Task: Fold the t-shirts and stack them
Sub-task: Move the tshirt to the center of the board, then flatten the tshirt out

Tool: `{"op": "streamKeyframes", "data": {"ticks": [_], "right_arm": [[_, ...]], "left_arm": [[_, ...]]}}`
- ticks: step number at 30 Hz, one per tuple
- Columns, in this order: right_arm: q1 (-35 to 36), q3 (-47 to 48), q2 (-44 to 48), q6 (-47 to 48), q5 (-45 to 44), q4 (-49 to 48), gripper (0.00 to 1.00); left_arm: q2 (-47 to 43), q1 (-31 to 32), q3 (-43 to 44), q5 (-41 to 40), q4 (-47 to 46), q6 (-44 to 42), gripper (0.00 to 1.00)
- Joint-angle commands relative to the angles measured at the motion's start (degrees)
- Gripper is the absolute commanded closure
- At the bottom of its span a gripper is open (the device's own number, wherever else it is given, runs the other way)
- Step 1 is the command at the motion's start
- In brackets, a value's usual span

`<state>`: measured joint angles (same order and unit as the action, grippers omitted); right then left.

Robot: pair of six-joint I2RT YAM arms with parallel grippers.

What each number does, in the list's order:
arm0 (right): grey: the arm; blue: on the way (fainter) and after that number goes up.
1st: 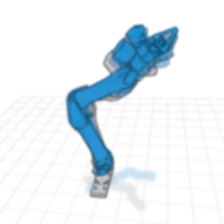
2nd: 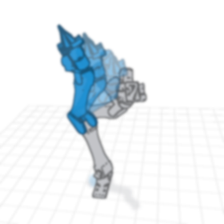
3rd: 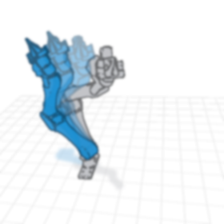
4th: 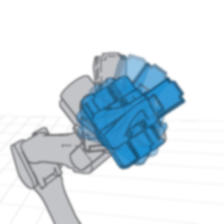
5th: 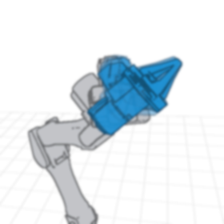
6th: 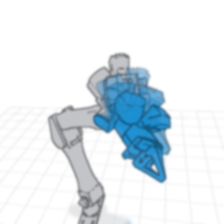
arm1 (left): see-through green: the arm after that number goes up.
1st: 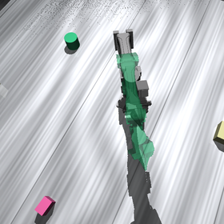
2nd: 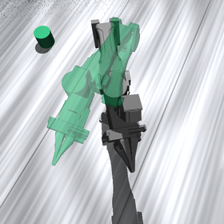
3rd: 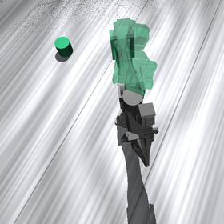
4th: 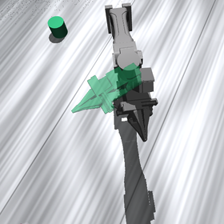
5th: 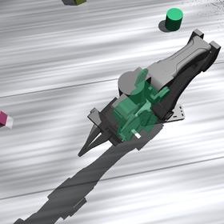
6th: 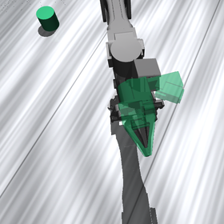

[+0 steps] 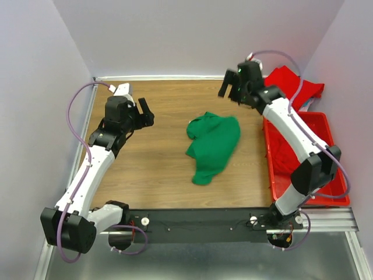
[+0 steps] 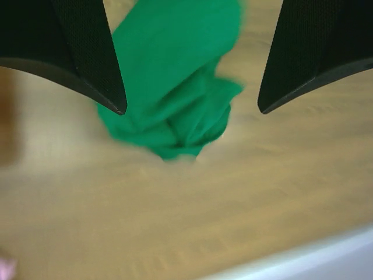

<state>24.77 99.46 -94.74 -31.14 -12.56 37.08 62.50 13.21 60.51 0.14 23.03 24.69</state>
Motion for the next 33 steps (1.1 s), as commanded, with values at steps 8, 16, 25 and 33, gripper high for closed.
{"op": "streamKeyframes", "data": {"ticks": [8,16,25,33], "right_arm": [[0.5,-24.9,8.3,-5.5,2.5,-0.8,0.0],[5.4,-36.3,16.9,-6.9,8.6,-0.6,0.03],[18.7,-45.8,22.0,-13.9,12.2,0.0,0.06],[27.6,-46.9,20.5,-18.3,14.1,1.7,0.16]], "left_arm": [[-1.5,2.0,-10.7,5.6,0.0,3.9,0.18],[4.3,12.7,-14.4,10.7,-11.4,10.0,0.18],[20.7,14.9,-5.1,11.7,-17.3,9.0,0.19],[30.8,14.9,-1.0,13.6,-20.4,9.8,0.2]]}}
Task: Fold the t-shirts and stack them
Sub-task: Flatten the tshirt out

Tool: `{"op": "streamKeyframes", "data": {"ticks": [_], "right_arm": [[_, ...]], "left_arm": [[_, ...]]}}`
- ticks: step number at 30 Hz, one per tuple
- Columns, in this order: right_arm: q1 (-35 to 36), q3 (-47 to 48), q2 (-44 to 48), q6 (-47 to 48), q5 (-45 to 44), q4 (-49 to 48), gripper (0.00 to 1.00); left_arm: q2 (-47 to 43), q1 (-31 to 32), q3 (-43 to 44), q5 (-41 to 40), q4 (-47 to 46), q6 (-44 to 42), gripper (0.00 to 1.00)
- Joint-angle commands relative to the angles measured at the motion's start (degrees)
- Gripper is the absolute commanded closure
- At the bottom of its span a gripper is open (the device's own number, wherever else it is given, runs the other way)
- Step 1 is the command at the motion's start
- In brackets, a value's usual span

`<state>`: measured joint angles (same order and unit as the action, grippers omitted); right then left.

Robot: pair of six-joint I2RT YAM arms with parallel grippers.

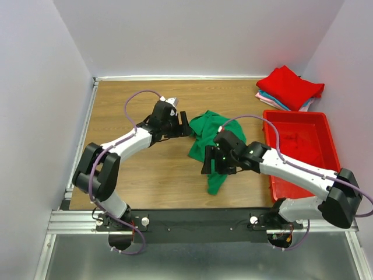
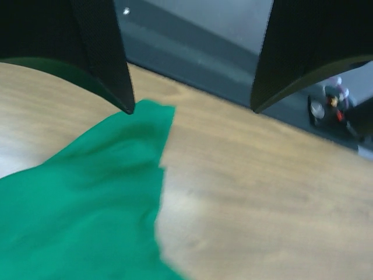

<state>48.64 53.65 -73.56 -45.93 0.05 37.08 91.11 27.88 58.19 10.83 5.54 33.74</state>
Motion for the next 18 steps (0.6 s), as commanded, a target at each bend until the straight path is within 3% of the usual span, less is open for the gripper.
{"op": "streamKeyframes", "data": {"ticks": [1,12,18], "right_arm": [[5.6,-1.1,-1.2,-3.9,1.1,1.6,0.17],[9.9,-0.7,-10.1,-10.5,-4.2,3.7,0.28],[9.9,-1.8,-11.2,-11.1,-4.4,5.2,0.3]], "left_arm": [[2.7,0.2,1.3,3.5,-3.5,1.3,0.2],[9.9,0.3,5.5,5.7,-4.9,1.4,0.24],[13.4,0.3,8.3,6.6,-5.3,1.1,0.35]]}}
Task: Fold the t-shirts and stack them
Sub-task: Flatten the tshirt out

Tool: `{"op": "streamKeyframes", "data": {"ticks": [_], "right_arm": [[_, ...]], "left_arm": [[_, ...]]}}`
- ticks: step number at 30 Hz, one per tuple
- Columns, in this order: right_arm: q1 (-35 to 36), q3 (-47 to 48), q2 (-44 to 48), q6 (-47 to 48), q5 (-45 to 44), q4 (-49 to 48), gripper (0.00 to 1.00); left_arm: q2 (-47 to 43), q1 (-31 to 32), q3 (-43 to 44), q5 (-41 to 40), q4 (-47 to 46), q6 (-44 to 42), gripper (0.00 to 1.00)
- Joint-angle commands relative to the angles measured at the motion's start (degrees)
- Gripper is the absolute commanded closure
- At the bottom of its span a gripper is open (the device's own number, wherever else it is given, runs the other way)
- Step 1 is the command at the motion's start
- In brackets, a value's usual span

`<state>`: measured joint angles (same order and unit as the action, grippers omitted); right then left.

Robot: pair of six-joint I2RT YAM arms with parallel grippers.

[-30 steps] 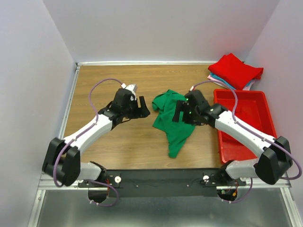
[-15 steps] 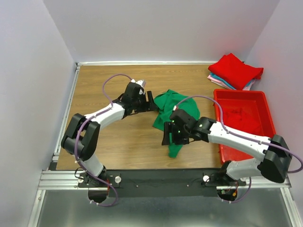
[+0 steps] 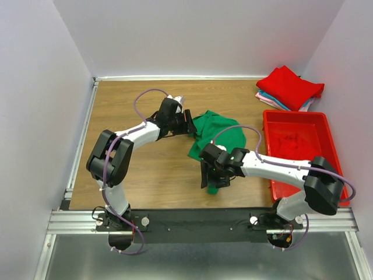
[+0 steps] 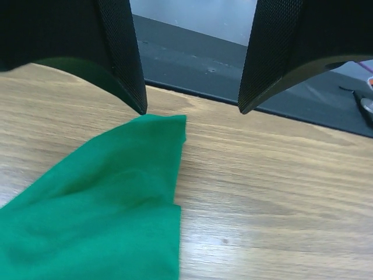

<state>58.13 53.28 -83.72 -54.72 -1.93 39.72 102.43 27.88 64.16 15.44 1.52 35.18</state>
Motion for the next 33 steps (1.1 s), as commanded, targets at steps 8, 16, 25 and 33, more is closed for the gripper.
{"op": "streamKeyframes", "data": {"ticks": [8,16,25,33], "right_arm": [[0.3,-2.7,-4.5,-2.0,-2.6,2.3,0.39],[0.3,-2.8,-2.7,-2.2,-5.9,2.0,0.71],[-10.3,2.3,-0.6,2.9,-11.1,2.6,0.99],[-27.4,22.8,-5.2,19.6,-12.8,4.3,0.99]], "left_arm": [[5.7,0.3,5.1,3.1,-1.3,-0.8,0.53],[9.2,0.0,7.6,5.9,-2.7,-1.1,0.87],[0.2,-10.3,7.3,7.0,-2.0,-1.2,1.0],[-9.9,-19.6,16.5,7.0,8.7,-6.7,1.0]]}}
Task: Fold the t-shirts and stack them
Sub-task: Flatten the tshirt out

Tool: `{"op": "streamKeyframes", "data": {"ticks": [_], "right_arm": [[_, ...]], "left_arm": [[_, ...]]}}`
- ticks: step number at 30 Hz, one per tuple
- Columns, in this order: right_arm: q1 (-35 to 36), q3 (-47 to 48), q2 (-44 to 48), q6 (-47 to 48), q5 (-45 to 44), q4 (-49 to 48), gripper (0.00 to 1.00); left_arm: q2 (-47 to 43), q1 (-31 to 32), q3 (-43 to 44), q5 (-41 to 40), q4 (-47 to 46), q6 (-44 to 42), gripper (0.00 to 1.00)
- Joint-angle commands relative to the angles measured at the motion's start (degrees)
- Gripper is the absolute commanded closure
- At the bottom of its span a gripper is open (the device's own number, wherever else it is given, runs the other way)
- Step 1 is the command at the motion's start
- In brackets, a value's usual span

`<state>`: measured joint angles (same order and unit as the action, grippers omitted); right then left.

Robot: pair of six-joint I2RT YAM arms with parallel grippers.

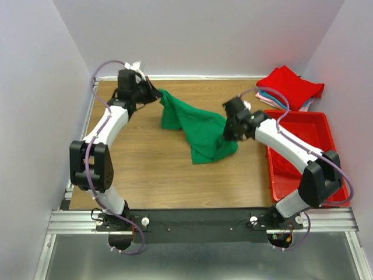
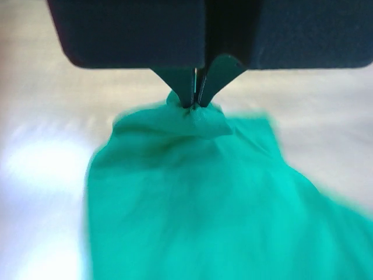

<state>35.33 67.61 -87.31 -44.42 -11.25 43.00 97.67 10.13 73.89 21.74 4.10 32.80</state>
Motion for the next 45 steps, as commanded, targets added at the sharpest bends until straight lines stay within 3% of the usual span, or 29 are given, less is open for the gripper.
{"op": "streamKeyframes", "data": {"ticks": [1,8,15,20,26,30,32,35,39,45], "right_arm": [[-5.7,14.2,-2.7,10.2,-3.6,1.6,0.99],[-13.4,38.2,-5.9,16.2,-7.7,8.9,0.99],[-13.7,46.1,-0.5,18.4,-10.2,11.2,0.99],[-13.6,42.3,6.1,19.5,-10.5,11.7,0.99],[-13.7,29.4,9.0,16.7,-11.8,11.1,0.99],[-13.6,20.2,7.2,14.6,-10.5,8.4,0.99],[-13.7,17.2,5.1,13.8,-9.9,6.3,0.99],[-13.7,14.4,2.8,13.1,-8.5,4.6,0.99],[-13.6,13.5,-0.2,12.8,-7.7,3.7,0.99],[-13.7,12.7,-2.6,12.3,-7.2,3.0,0.99]], "left_arm": [[-5.7,-2.5,8.2,0.5,7.4,-5.6,1.0],[-11.3,-12.1,18.5,1.6,14.4,-7.8,1.0],[-18.4,-18.5,21.5,3.8,15.8,-10.3,1.0],[-24.5,-19.3,19.4,3.5,17.8,-11.9,1.0],[-22.8,-19.3,3.7,3.0,15.5,-11.3,1.0],[-14.9,-19.3,-1.3,3.8,12.7,-13.0,0.83],[-9.1,-19.3,-4.6,2.2,10.4,-14.2,0.69],[-4.0,-19.2,-3.9,-1.4,13.5,-17.2,0.59],[-6.9,-18.6,-9.6,-5.3,14.4,-17.8,0.57],[-15.0,-12.0,-18.9,-7.0,17.3,-14.5,0.57]]}}
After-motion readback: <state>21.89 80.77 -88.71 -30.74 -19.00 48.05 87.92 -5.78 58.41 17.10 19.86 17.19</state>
